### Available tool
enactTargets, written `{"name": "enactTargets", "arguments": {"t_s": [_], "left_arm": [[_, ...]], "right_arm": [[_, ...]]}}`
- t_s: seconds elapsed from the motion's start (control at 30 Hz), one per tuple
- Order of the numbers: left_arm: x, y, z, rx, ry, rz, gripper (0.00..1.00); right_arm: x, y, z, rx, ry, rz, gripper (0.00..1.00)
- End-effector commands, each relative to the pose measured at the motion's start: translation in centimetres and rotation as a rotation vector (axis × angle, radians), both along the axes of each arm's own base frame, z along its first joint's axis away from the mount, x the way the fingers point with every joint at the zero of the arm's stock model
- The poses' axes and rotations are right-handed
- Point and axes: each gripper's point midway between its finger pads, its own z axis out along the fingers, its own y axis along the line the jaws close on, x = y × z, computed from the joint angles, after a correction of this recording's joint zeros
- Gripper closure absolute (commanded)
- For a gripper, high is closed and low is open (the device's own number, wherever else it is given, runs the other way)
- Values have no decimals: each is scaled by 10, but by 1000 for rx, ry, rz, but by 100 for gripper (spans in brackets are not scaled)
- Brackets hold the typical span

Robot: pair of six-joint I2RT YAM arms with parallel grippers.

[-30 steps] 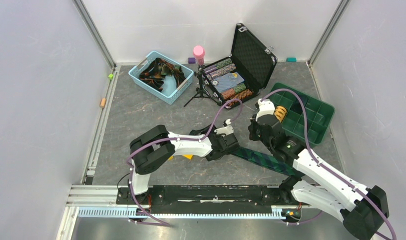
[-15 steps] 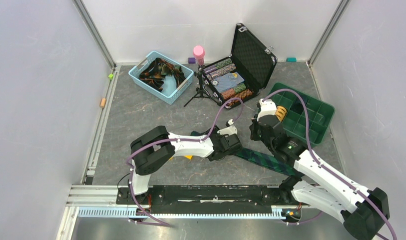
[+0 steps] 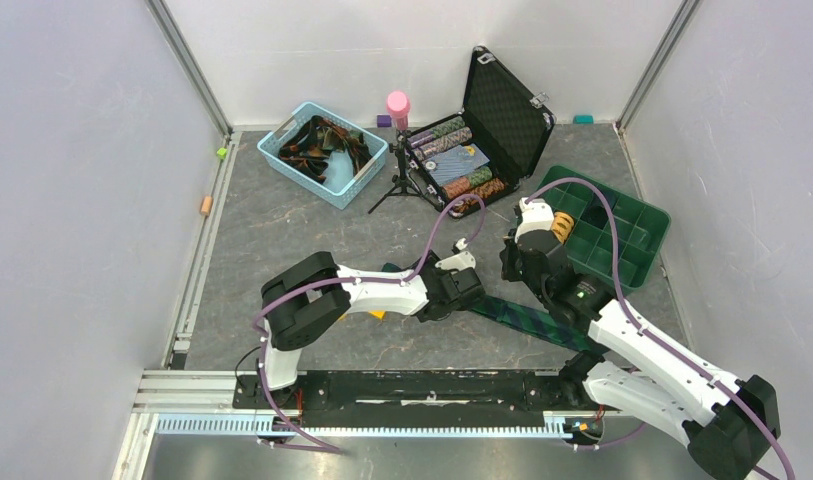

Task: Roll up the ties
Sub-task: Roll the tie at the center of the board.

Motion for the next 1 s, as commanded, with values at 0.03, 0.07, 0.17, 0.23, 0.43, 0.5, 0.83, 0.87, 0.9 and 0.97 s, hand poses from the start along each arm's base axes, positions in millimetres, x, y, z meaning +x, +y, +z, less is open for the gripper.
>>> {"name": "enactTargets", "arguments": {"t_s": [0.03, 0.07, 0.17, 0.23, 0.43, 0.5, 0.83, 0.87, 0.9, 0.97], "left_arm": [[3, -17, 13, -124, -30, 33, 40], [3, -17, 15, -132, -34, 36, 39], [4, -21, 27, -174, -46, 34, 38], [3, -25, 35, -211, -43, 32, 37], [-2, -36, 61, -365, -32, 21, 37], [-4, -36, 71, -418, -27, 16, 36], [6, 19, 89, -782, 91, 100, 49], [9, 29, 86, -801, 100, 126, 51], [9, 35, 84, -826, 114, 139, 50], [11, 45, 79, -872, 143, 153, 50]], "right_arm": [[4, -3, 8, 4, -33, -21, 99], [4, -3, 9, 4, -34, -21, 99], [6, -3, 12, 7, -40, -23, 99], [6, -3, 14, 8, -43, -25, 99], [8, -3, 18, 16, -56, -36, 99], [9, -3, 18, 17, -55, -34, 99], [9, 10, 8, 24, -17, 17, 98], [9, 11, 6, 25, -13, 24, 98], [9, 13, 5, 28, -10, 30, 98], [8, 15, 3, 33, -3, 38, 98]]}}
